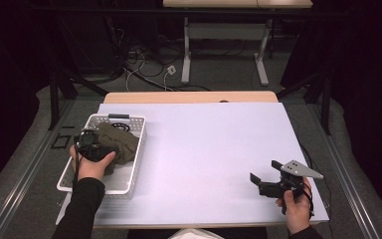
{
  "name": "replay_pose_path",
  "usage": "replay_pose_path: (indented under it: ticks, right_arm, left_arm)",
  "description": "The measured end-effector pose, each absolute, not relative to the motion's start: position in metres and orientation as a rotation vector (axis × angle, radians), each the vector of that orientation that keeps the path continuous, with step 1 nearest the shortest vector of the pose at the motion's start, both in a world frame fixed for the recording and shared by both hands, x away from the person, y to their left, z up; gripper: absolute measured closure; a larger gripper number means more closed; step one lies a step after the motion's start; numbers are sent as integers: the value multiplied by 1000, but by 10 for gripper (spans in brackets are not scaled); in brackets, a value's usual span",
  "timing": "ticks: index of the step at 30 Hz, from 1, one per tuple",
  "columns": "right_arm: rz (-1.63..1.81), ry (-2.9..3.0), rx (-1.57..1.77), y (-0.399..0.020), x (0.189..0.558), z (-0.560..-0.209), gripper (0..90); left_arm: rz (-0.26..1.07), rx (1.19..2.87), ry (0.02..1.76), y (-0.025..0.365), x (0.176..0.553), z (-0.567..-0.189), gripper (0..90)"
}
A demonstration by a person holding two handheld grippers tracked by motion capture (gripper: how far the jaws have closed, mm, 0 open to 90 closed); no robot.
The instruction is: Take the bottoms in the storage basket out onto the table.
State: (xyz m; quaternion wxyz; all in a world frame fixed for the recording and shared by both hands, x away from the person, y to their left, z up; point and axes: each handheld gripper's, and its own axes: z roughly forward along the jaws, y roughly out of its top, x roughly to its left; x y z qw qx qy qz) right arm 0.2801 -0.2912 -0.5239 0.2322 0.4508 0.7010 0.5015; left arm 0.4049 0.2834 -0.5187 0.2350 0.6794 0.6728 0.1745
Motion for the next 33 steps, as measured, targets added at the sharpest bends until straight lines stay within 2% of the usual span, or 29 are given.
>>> replay_pose_path:
  ticks: [16, 28, 33]
  right_arm:
    - [1367, 1944, 1237, -290, 281, -525, 44]
    - [1366, 1943, 1239, -289, 281, -526, 45]
    - [1369, 1940, 1239, -289, 282, -526, 45]
  left_arm:
    - [445, 1885, 1848, 281, 407, -526, 3]
    - [462, 1994, 1840, 277, 408, -525, 105]
    - [468, 2001, 1845, 275, 409, -525, 110]
